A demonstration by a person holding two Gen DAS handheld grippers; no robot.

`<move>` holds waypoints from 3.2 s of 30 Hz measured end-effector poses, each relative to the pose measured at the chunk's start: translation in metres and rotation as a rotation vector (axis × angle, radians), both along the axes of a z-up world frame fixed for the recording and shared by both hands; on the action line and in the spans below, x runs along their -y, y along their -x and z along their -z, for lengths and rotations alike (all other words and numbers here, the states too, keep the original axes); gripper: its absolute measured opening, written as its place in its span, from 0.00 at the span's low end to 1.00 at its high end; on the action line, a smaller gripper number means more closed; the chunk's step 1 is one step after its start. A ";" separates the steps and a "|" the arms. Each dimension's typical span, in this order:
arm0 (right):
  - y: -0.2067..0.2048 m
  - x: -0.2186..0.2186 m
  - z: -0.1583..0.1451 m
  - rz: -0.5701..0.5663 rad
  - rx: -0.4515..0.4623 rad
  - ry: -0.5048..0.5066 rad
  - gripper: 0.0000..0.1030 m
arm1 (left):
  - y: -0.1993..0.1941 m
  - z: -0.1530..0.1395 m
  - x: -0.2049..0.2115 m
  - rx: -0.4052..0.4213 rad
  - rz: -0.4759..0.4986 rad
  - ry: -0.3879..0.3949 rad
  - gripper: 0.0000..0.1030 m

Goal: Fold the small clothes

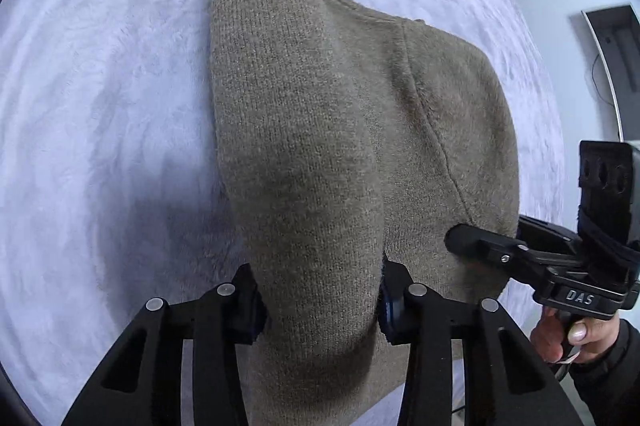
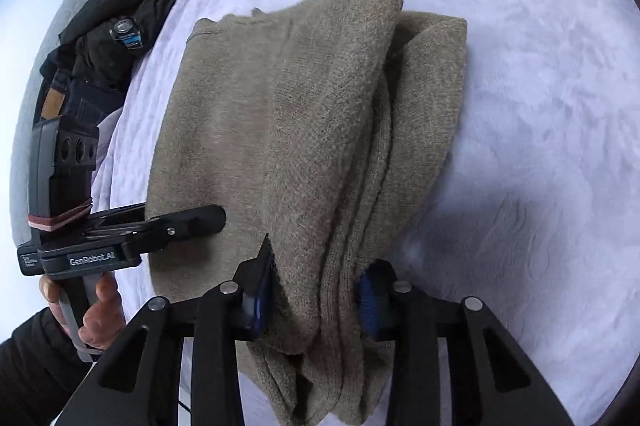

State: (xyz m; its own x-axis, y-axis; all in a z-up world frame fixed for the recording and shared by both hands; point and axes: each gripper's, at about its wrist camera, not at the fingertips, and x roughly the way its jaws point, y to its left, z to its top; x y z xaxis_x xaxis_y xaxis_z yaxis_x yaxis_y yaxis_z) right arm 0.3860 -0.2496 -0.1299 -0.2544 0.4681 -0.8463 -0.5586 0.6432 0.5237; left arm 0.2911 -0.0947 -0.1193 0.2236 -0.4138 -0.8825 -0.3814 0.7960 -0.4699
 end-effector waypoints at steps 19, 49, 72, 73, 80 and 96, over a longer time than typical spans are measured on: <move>0.141 0.010 -0.069 -0.178 0.116 -0.052 0.37 | 0.151 -0.054 0.016 0.019 -0.040 -0.101 0.43; 0.228 0.012 -0.018 -0.548 0.416 0.119 0.62 | 0.146 -0.003 0.036 0.117 0.140 -0.106 0.80; 0.115 -0.040 -0.006 -0.331 0.311 0.047 0.67 | 0.095 0.039 -0.052 -0.118 -0.077 -0.296 0.84; 0.110 -0.036 0.001 -0.317 0.322 0.072 0.67 | 0.096 0.040 -0.051 -0.113 -0.071 -0.302 0.85; 0.101 -0.021 -0.017 -0.263 0.307 0.097 0.67 | 0.108 0.003 -0.048 -0.081 -0.062 -0.378 0.85; 0.208 0.063 -0.022 -0.103 0.098 0.074 0.54 | 0.215 0.011 0.015 -0.081 0.073 -0.195 0.99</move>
State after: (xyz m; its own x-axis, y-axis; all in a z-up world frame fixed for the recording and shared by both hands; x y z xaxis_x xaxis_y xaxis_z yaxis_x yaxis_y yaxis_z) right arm 0.1783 -0.3128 -0.1079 -0.2122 0.3790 -0.9007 -0.6700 0.6146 0.4165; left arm 0.0760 -0.1100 -0.1306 0.1240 -0.2464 -0.9612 -0.3498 0.8956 -0.2747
